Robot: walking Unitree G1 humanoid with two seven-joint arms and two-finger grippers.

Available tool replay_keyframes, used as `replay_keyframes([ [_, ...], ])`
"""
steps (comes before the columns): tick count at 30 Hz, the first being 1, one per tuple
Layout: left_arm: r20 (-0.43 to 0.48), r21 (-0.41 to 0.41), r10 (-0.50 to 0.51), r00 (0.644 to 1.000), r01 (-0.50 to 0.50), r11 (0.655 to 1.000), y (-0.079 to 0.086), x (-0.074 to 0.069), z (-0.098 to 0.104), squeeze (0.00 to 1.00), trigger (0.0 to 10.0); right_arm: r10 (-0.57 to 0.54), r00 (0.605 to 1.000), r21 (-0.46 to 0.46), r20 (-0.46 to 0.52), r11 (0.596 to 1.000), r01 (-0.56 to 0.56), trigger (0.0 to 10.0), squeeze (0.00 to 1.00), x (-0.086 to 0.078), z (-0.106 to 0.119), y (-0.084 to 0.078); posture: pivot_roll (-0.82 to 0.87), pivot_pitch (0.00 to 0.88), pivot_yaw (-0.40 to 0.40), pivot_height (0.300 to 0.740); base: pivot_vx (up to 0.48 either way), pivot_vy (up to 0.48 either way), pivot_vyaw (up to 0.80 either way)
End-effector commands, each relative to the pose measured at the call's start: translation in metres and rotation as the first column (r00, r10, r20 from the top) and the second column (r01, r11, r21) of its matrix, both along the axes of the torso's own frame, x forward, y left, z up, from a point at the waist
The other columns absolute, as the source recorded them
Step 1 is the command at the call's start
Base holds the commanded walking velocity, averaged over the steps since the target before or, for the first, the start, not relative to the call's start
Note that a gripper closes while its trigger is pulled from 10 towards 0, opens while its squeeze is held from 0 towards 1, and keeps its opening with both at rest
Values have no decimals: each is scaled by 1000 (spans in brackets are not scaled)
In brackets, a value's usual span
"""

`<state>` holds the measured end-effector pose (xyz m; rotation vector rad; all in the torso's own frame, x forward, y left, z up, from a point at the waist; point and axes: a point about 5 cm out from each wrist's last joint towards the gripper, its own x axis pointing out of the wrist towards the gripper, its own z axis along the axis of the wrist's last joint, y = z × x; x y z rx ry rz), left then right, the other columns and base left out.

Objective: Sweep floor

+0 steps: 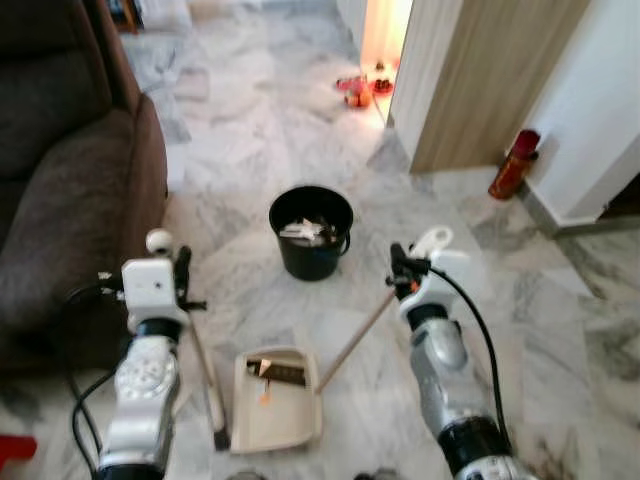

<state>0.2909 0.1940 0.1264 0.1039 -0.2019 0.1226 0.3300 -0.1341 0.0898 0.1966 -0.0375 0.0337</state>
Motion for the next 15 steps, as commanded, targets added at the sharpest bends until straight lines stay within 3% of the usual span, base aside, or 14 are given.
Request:
replay_keyframes([
  [1, 31, 12, 14, 999, -15, 1000, 5, -1, 7, 0, 10000, 2, 999, 13, 40, 1000, -3, 10000, 0, 4, 10, 4, 162, 160, -33, 740, 311, 0, 0],
  [15, 32, 11, 13, 999, -13, 1000, 5, -1, 8, 0, 10000, 14, 999, 10, 49, 1000, -15, 10000, 0, 4, 12, 6, 164, 154, -34, 740, 313, 0, 0],
])
